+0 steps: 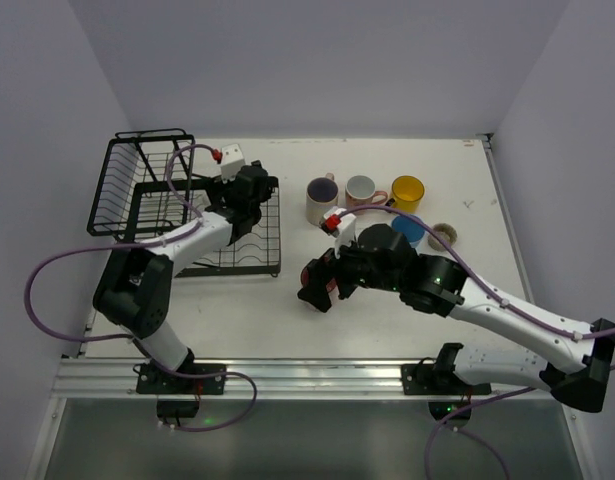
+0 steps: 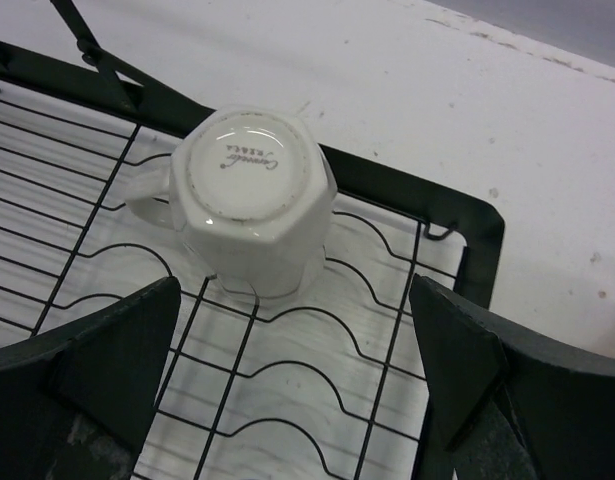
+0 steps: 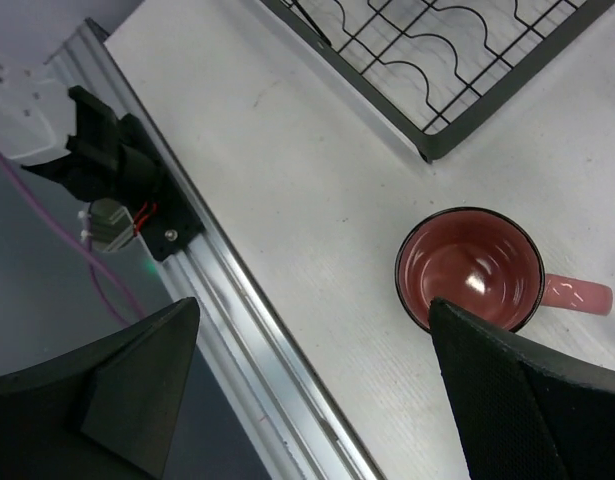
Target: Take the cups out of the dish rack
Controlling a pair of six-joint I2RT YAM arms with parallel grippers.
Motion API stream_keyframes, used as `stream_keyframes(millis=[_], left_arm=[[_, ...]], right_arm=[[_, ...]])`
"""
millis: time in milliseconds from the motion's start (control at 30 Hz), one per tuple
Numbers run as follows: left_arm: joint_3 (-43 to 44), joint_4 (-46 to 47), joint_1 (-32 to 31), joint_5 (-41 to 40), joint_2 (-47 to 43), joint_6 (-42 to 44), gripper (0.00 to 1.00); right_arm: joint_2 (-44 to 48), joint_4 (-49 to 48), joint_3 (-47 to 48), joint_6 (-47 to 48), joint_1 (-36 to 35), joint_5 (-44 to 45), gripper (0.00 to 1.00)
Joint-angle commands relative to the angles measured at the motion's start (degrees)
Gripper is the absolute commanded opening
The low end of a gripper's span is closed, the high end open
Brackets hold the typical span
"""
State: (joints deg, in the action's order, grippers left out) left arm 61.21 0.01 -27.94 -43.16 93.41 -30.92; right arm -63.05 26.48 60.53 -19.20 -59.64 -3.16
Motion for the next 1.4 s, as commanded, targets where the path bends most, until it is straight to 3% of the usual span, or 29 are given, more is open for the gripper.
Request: stream_keyframes(millis=[0, 700, 800, 833, 900, 933, 1033, 1133, 1367], left_arm=[[3.13, 4.37, 1.75, -4.83, 2.65, -2.40, 1.00], [4.80, 12.47, 6.50, -5.18, 13.47, 2.53, 0.98], [2.87, 15.36, 6.50, -5.01, 12.59, 4.28, 0.82], [2.17, 16.24, 6.50, -4.57, 11.37, 5.07, 0.67], [-0.38, 19.05, 6.41, -3.96, 9.61, 5.87, 0.53], [-1.17, 19.67, 6.32, -3.26, 7.60, 6.48, 0.41], [-5.30, 24.39, 5.10, -1.42, 2.67, 8.31, 0.25], [-10.22, 27.50, 2.46, -1.31, -2.15, 10.78, 0.15], [-17.08, 27.06, -4.39, 0.96, -13.76, 8.60, 0.04]], right_arm=[[3.89, -2.84, -1.21, 0.66, -0.30, -4.13, 0.99], [5.39, -3.63, -2.26, 3.12, -0.30, -5.54, 0.99], [5.65, -4.06, -2.96, 2.33, -0.30, -4.40, 0.99], [6.00, -4.85, -3.66, 2.07, -0.30, -4.14, 0.99], [7.23, -6.08, -4.45, 0.58, -0.30, -3.79, 0.99], [7.58, -7.57, -5.33, 0.13, -0.30, -3.79, 0.99], [9.08, -10.73, -7.17, -1.89, -0.30, -2.65, 0.99], [9.87, -12.32, -8.06, -3.73, -0.30, -0.63, 0.99], [11.01, -18.30, -8.85, -9.18, -0.22, 6.75, 0.99]])
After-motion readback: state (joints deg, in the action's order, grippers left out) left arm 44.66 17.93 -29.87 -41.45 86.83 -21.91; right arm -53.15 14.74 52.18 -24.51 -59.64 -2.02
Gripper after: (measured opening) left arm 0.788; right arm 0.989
